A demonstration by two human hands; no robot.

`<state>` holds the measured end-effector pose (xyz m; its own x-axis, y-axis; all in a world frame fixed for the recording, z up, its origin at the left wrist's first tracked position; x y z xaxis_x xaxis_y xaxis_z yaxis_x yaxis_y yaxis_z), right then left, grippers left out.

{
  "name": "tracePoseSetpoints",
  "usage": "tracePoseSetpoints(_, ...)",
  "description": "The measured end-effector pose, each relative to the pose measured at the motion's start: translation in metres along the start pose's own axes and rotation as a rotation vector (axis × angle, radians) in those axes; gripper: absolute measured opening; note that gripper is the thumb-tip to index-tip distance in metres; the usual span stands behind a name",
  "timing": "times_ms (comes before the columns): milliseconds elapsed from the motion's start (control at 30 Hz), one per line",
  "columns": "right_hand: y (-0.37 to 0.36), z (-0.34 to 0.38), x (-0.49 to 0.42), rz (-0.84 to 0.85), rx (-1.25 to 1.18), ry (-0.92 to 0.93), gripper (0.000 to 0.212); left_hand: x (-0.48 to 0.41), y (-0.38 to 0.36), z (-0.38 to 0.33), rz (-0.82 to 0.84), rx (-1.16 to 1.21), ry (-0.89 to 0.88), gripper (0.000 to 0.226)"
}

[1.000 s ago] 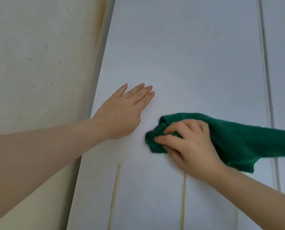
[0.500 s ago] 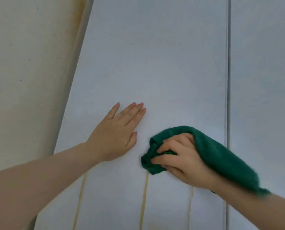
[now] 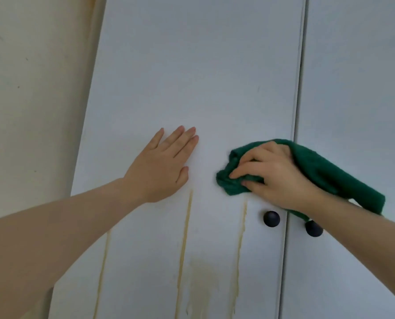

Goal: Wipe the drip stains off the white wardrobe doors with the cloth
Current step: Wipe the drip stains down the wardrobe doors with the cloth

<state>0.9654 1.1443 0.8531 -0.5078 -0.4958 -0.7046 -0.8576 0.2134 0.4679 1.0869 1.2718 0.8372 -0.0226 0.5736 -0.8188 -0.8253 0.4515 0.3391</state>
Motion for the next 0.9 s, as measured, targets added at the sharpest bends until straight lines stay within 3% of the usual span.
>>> tracePoseSetpoints(167, 0.017, -0.032, -0.013, -0.176, 0.029, -0.486, 0.02, 0.0, -0.003, -0.002, 0.054, 0.016, 0.004, 0.067)
tracePoseSetpoints(233, -0.001, -0.003, 0.006, -0.175, 0.053, -0.39, 0.02, 0.001, -0.006, -0.001, 0.1, 0.071, 0.031, 0.07)
tracePoseSetpoints(333, -0.027, 0.036, 0.034, 0.038, 0.02, -0.116, 0.023, 0.005, -0.006, 0.0, 0.08, 0.095, 0.036, 0.072)
tracePoseSetpoints(400, -0.017, 0.025, 0.024, 0.126, 0.079, -0.073, 0.023, 0.007, -0.01, 0.004, 0.08, 0.096, 0.013, 0.072)
tracePoseSetpoints(567, 0.012, -0.016, 0.003, -0.174, 0.045, -0.622, 0.02, 0.011, -0.01, 0.004, -0.062, 0.095, -0.023, 0.06)
tracePoseSetpoints(633, -0.008, 0.011, 0.019, -0.163, 0.071, -0.569, 0.018, 0.018, -0.013, 0.001, -0.069, 0.101, -0.044, 0.059)
tracePoseSetpoints(767, -0.024, 0.04, 0.031, 0.05, 0.059, -0.346, 0.018, 0.033, -0.011, 0.006, -0.097, 0.142, -0.105, 0.057)
tracePoseSetpoints(833, -0.011, 0.037, 0.018, 0.088, 0.021, -0.406, 0.023, 0.038, -0.006, 0.008, -0.122, 0.206, -0.103, 0.056)
tracePoseSetpoints(900, 0.004, 0.037, 0.002, 0.009, -0.116, -0.556, 0.021, 0.04, 0.001, 0.007, -0.132, 0.311, -0.08, 0.056)
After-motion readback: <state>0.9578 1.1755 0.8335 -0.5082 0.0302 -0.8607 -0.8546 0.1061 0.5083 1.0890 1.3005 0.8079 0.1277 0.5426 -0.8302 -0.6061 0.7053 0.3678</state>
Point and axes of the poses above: each hand's wrist, its own x-axis away from the middle knuckle, its own y-axis out of the back of the hand, z = x × y, the point moved 7 cm from there along -x, towards the middle knuckle, and after that the axes turned 6 degrees about z, right-handed, at the moved point
